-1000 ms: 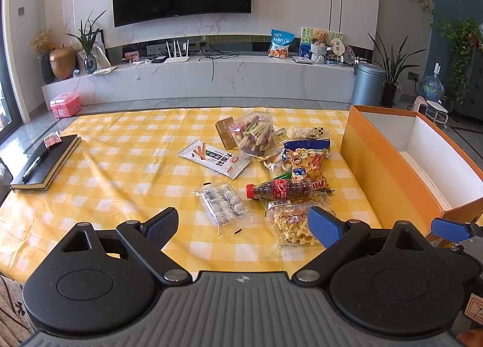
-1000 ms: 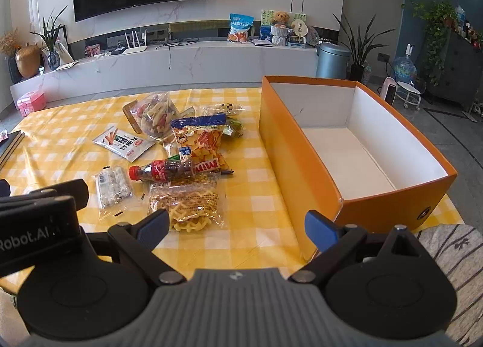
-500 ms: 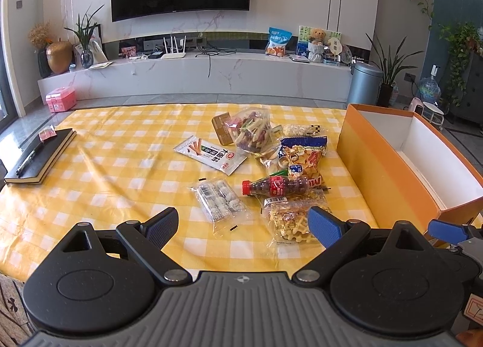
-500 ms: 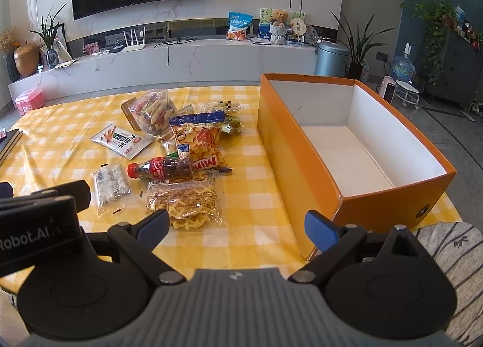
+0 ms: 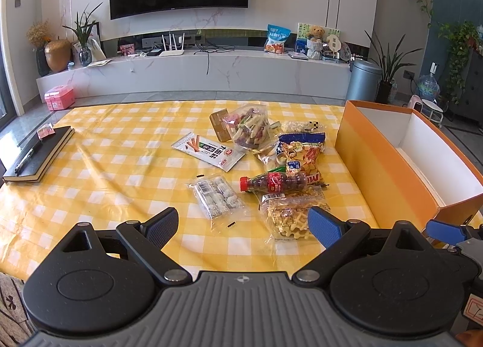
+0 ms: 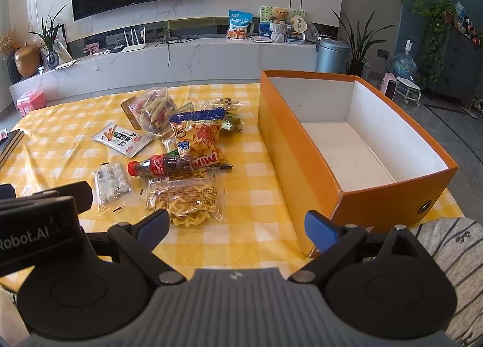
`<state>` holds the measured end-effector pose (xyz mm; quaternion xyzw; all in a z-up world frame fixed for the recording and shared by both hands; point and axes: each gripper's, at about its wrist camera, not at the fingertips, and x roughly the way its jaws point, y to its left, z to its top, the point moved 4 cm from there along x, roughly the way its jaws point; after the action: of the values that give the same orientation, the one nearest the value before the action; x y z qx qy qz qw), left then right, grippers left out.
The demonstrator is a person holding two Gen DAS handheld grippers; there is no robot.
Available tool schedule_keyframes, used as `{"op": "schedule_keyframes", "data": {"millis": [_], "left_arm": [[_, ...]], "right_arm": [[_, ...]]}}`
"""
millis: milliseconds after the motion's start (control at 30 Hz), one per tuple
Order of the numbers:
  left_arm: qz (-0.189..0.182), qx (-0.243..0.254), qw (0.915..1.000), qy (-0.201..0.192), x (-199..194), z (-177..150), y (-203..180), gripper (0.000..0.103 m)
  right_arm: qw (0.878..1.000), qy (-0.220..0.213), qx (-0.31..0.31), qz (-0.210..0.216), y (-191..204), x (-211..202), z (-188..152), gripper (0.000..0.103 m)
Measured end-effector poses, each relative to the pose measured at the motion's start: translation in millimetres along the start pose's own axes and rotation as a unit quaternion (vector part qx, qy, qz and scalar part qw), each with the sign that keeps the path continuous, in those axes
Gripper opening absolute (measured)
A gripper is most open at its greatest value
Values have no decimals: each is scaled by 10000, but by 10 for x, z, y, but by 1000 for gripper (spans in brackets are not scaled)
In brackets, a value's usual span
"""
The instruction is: Organize snacks
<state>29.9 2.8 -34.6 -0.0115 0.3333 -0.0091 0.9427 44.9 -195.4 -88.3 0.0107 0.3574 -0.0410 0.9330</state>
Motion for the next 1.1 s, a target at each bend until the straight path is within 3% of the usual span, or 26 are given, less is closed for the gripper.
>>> {"op": "schedule_keyframes", "data": {"millis": [433,767,900,1100], "left_arm": [[-55,69,9999,-58,66,-57,44,103],[4,63,9999,150,215,-149,152,103],[-69,-15,9998,175,243,-184,206,103],[12,-265,9992,298,331,-272,331,103]], "right_arm": [[9999,68,-122,49,55,59,-50,92],[9988,232,-425,-40,187,187,-110,92],[9986,421,-267,159,203,295,-142,92],[9979,620,-116,129,217,490,-211,92]]}}
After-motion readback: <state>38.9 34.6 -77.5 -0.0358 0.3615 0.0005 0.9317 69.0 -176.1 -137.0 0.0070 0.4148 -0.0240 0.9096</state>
